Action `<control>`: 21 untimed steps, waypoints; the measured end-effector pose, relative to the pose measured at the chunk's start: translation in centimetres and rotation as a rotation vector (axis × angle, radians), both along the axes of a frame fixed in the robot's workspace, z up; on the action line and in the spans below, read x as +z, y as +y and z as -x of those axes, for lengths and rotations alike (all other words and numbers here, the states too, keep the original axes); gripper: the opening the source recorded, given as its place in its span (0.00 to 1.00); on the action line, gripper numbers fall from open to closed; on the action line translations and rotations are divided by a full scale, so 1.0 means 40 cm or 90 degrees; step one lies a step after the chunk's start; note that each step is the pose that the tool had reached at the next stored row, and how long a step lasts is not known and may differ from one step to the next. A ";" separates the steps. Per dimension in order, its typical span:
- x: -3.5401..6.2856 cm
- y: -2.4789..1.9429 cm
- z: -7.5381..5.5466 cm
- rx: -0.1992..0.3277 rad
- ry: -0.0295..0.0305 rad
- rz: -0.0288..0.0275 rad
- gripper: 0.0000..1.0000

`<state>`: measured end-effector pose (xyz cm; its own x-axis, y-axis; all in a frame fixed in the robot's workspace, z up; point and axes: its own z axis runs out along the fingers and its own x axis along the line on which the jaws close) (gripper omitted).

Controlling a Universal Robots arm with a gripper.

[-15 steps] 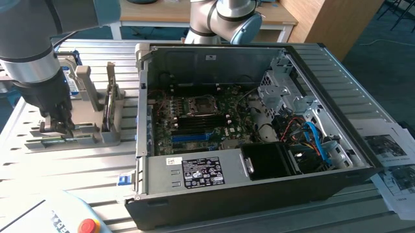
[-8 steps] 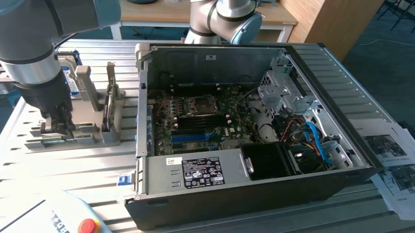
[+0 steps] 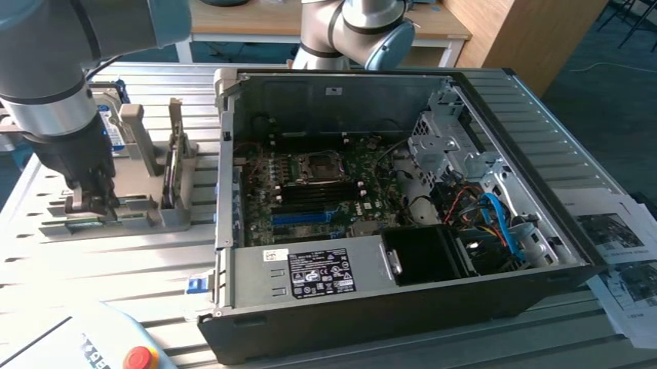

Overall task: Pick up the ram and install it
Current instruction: 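Pick up the ram and move it above insertion slot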

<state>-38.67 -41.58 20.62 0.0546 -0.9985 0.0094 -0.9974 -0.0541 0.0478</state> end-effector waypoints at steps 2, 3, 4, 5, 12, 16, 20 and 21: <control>-0.003 0.000 0.001 0.000 0.0000 -0.0001 0.31; -0.004 0.000 0.001 0.000 0.0000 0.0000 0.31; -0.006 0.000 0.001 0.000 0.0000 0.0000 0.31; -0.007 0.000 0.001 0.000 0.0000 0.0000 0.31; -0.012 0.000 0.002 0.000 0.0001 0.0000 0.31; -0.013 0.000 0.003 0.000 -0.0001 -0.0001 0.31; -0.012 0.000 0.004 0.000 0.0000 0.0000 0.31; -0.012 0.000 0.004 0.000 0.0000 0.0000 0.31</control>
<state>-38.83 -41.58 20.13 0.0547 -0.9985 0.0094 -0.9974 -0.0542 0.0478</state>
